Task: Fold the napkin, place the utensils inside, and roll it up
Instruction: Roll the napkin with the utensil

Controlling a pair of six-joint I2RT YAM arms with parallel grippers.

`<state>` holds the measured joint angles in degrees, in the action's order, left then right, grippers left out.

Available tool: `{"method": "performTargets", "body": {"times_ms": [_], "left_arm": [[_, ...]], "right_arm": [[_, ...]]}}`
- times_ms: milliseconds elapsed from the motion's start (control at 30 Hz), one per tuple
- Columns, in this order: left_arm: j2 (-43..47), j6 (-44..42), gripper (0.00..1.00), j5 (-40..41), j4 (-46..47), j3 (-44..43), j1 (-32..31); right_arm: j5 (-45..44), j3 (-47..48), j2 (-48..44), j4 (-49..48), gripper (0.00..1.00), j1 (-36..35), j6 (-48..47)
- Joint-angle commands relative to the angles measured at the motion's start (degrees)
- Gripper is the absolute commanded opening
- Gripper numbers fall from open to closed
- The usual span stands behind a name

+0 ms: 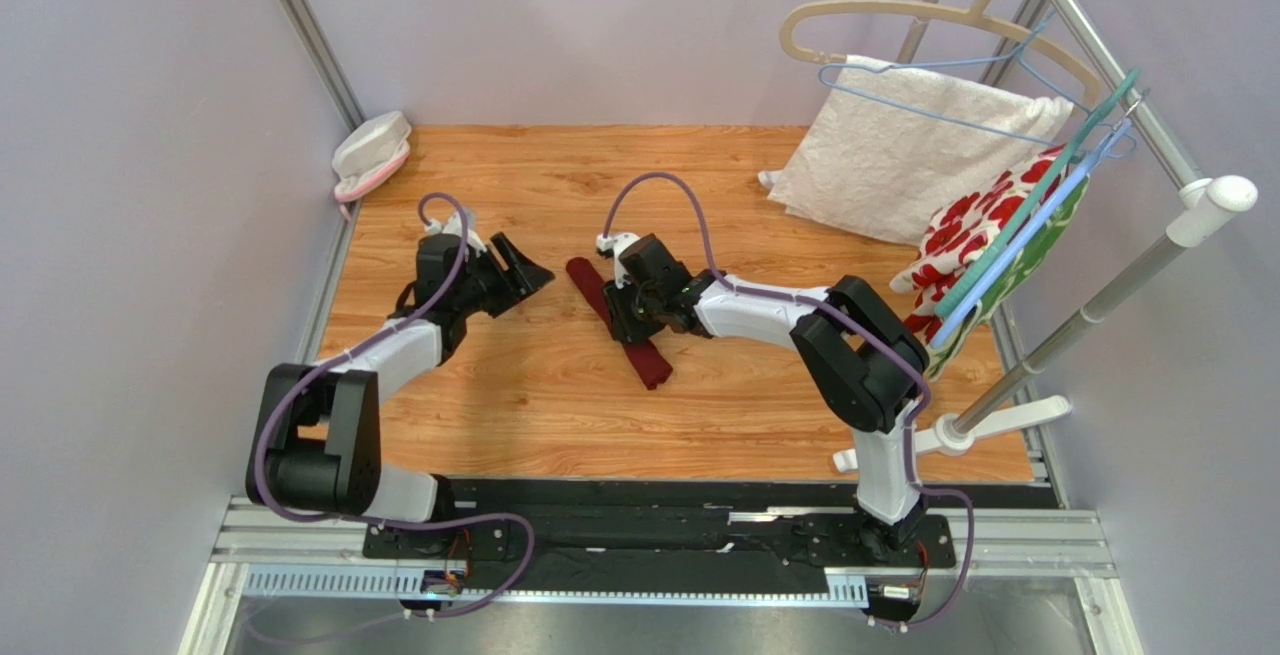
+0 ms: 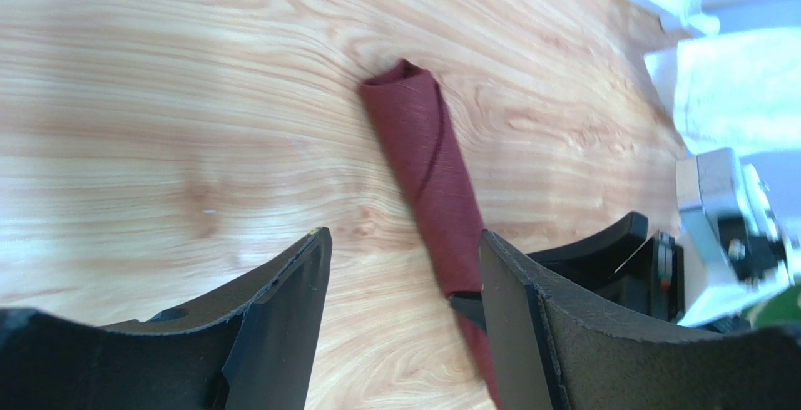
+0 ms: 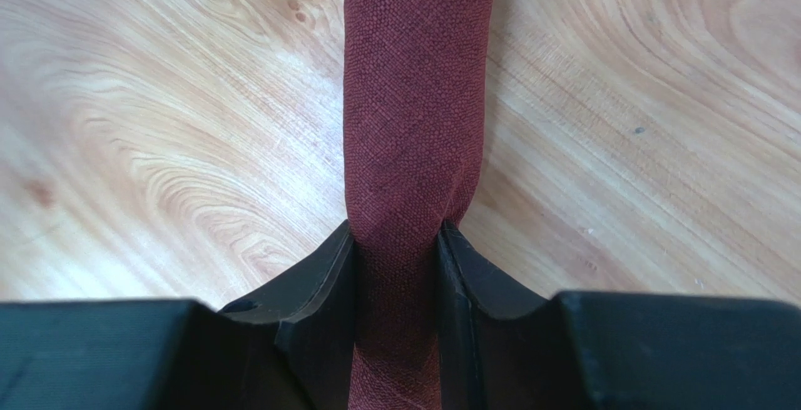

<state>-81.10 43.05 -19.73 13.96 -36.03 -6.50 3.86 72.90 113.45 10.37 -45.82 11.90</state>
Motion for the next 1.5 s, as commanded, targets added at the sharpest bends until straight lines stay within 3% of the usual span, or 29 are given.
{"method": "performTargets", "body": {"times_ms": [0,167,367,767,867,900,1000,1233,1467], "left_arm": [[5.1,-2.9,0.68,1.5,-3.8,1.5,2.5],[7.8,-3.0,0.68,1.4,-4.5,3.0,3.6],[8.8,-2.9,0.68,1.3,-4.5,3.6,3.9],[13.3,-3.7,0.69,1.8,-8.0,3.5,4.4],[15.4,-4.2,0.69,2.2,-9.2,3.6,4.6],[15.7,-4.4,0.69,2.1,-9.5,3.6,4.7],[17.2,-4.5,0.70,2.3,-10.6,3.5,4.7],[20.6,-6.0,0.71,3.3,-16.8,1.4,5.0],[26.6,-7.9,0.72,5.6,-23.4,-1.1,5.1]], "right_arm": [[11.2,-1.4,3.4,-0.4,0.28,3.6,2.7],[12.3,2.4,6.4,-0.4,0.28,5.7,5.1],[4.5,6.2,9.4,-0.2,0.28,6.1,7.0],[-0.7,25.0,19.3,7.9,0.33,6.8,5.4],[0.8,26.5,19.8,8.0,0.40,6.8,4.4],[1.3,26.7,19.4,8.1,0.50,6.7,4.1],[4.3,27.8,18.2,8.3,0.64,6.7,2.2],[8.1,28.1,12.4,7.2,0.73,6.6,0.1],[6.5,25.8,2.5,3.8,0.78,6.4,0.5]]}}
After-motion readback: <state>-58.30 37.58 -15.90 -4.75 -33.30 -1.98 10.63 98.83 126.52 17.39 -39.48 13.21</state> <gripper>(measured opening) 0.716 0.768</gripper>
